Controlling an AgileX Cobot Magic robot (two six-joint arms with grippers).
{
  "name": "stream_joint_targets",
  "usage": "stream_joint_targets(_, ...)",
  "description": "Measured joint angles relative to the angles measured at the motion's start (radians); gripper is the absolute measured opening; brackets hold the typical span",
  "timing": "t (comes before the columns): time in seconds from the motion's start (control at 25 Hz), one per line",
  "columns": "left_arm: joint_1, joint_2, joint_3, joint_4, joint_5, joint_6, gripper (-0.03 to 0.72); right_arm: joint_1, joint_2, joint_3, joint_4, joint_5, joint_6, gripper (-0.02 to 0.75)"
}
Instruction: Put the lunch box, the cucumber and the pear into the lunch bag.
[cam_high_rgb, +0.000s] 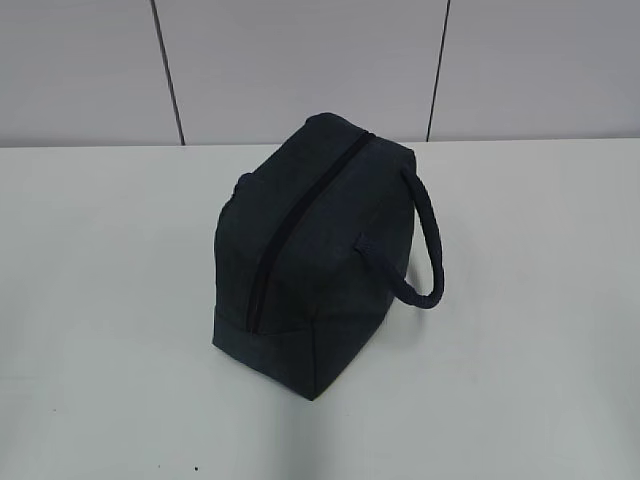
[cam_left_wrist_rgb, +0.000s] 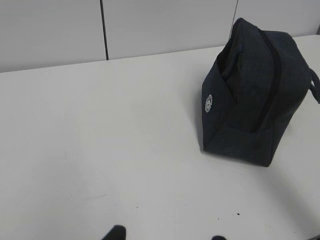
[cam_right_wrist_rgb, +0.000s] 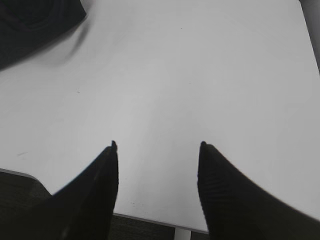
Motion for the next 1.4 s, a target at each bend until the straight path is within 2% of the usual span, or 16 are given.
stream_joint_targets(0.68, 0.001, -0.023, 0.0, -0.001, -0.002, 0.0, 0.26, 0.0, 0.0, 0.0, -0.004, -0.001, 0.015, 0.405)
stream_joint_targets(0.76, 0.032, -0.048, 0.0, -0.001, -0.002, 0.0, 0.258, 0.0, 0.0, 0.0, -0.004, -0.002, 0.015, 0.405)
stream_joint_targets(0.88, 0.151, -0.056, 0.0, -0.001, -0.002, 0.0, 0.257, 0.0, 0.0, 0.0, -0.006, -0.004, 0.015, 0.405)
stream_joint_targets(1.04, 0.262, -0.056, 0.0, -0.003, -0.002, 0.0, 0.255, 0.0, -0.007, 0.0, -0.008, -0.006, 0.017, 0.405)
stream_joint_targets(1.16, 0.29, -0.056, 0.0, -0.002, -0.002, 0.0, 0.249, 0.0, -0.009, 0.0, -0.012, -0.006, 0.017, 0.405)
stream_joint_targets(1.4, 0.291, -0.056, 0.0, -0.003, -0.002, 0.0, 0.245, 0.0, -0.009, 0.0, -0.012, -0.006, 0.017, 0.405)
